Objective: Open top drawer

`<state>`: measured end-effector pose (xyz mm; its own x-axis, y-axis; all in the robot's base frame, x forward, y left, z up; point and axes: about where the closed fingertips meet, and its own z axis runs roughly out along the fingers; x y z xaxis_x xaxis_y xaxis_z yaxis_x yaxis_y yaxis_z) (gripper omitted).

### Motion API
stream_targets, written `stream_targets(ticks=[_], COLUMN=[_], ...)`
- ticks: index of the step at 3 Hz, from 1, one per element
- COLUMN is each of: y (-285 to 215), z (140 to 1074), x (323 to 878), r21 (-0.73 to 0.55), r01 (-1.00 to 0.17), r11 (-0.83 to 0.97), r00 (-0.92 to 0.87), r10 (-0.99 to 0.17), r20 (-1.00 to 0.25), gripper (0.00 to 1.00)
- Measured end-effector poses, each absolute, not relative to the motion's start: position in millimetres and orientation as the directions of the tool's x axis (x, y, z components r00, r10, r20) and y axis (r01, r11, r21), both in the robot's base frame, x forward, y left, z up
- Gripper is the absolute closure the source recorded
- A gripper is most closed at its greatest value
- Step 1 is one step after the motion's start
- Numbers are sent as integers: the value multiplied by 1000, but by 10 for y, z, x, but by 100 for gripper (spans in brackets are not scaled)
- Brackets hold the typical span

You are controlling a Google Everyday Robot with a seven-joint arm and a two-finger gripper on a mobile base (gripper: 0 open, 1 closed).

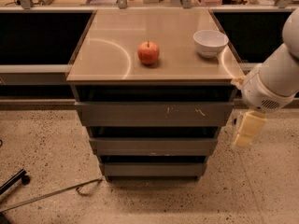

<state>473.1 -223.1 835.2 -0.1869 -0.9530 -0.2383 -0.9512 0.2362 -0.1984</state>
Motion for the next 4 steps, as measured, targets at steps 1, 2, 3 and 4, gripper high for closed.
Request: stream_targets(ticks=[1, 2, 3, 4], y=[-2205, -2193, -2019, -1826], z=[7943, 7926, 7734, 7467], x=[4949, 4953, 5049, 5255], r21=[-216, -220, -244, -269], r01=[-943, -943, -954, -960], r11=[252, 249, 173, 79], r00=[-195, -191, -114, -15], r10=[-947, -948, -964, -973], r20=[-255, -253, -239, -232], gripper=[0, 0, 0, 0])
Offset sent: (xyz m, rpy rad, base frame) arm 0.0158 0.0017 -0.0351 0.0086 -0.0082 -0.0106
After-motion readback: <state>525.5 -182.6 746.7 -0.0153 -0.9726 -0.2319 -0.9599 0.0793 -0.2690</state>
